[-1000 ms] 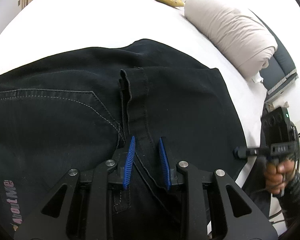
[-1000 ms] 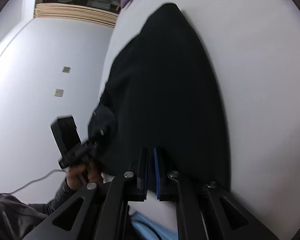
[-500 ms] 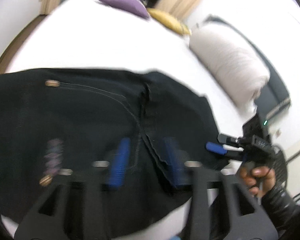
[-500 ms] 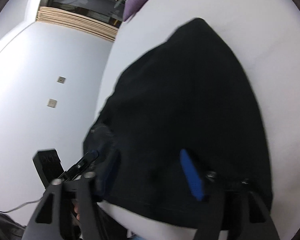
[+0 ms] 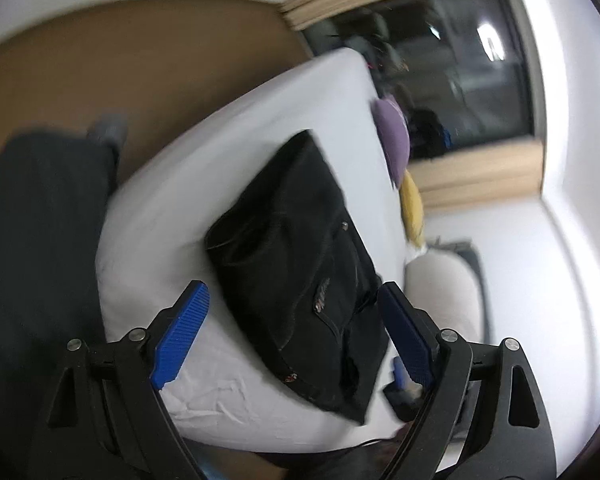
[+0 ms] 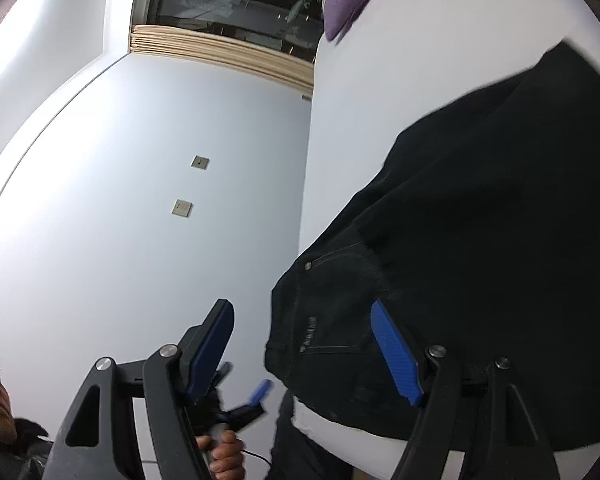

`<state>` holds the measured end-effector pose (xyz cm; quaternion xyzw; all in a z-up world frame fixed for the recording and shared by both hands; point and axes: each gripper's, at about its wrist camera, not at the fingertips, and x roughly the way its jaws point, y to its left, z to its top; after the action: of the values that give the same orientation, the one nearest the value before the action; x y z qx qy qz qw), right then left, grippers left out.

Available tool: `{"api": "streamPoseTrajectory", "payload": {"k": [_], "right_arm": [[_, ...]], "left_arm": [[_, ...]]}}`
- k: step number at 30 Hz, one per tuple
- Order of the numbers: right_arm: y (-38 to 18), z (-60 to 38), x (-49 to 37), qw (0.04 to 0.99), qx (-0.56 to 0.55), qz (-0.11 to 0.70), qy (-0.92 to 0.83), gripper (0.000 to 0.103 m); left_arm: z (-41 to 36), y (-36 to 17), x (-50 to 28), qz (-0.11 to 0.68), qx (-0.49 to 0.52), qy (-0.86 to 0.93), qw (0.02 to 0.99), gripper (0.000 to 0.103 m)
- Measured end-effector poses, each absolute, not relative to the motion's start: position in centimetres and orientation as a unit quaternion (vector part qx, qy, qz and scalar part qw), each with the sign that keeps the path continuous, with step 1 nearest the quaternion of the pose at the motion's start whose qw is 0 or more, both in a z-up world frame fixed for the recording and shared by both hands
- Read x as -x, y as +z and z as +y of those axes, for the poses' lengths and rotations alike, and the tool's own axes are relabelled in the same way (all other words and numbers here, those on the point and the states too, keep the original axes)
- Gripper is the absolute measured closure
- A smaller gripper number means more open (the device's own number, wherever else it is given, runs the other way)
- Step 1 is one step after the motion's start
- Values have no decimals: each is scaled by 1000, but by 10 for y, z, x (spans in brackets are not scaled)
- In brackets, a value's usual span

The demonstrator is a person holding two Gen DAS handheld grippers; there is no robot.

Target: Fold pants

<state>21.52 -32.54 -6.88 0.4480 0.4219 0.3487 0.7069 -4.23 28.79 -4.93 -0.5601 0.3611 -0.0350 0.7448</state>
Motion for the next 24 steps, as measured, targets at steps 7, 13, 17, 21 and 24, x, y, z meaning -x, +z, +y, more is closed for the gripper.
{"api": "streamPoseTrajectory", "payload": {"k": [7,13,17,21,24], "right_arm": [[-71,-301,-212,691,-452,435,359,31],[-74,-317,-207,680,-472,431,358,35],[-76,-318,-208,674,-483,428,359,36],[-75,-317,-213,676,-475,434,360,38],[-72,-313,-221,679,-463,444,357,39]], "left_arm": [[293,-88,40,375,603,-39,703,17],[303,-102,32,350,623,-53,698,17],[303,-109,29,334,639,-59,690,20],[296,-110,20,339,652,-70,675,56],[295,-104,24,347,650,-80,671,74]]}}
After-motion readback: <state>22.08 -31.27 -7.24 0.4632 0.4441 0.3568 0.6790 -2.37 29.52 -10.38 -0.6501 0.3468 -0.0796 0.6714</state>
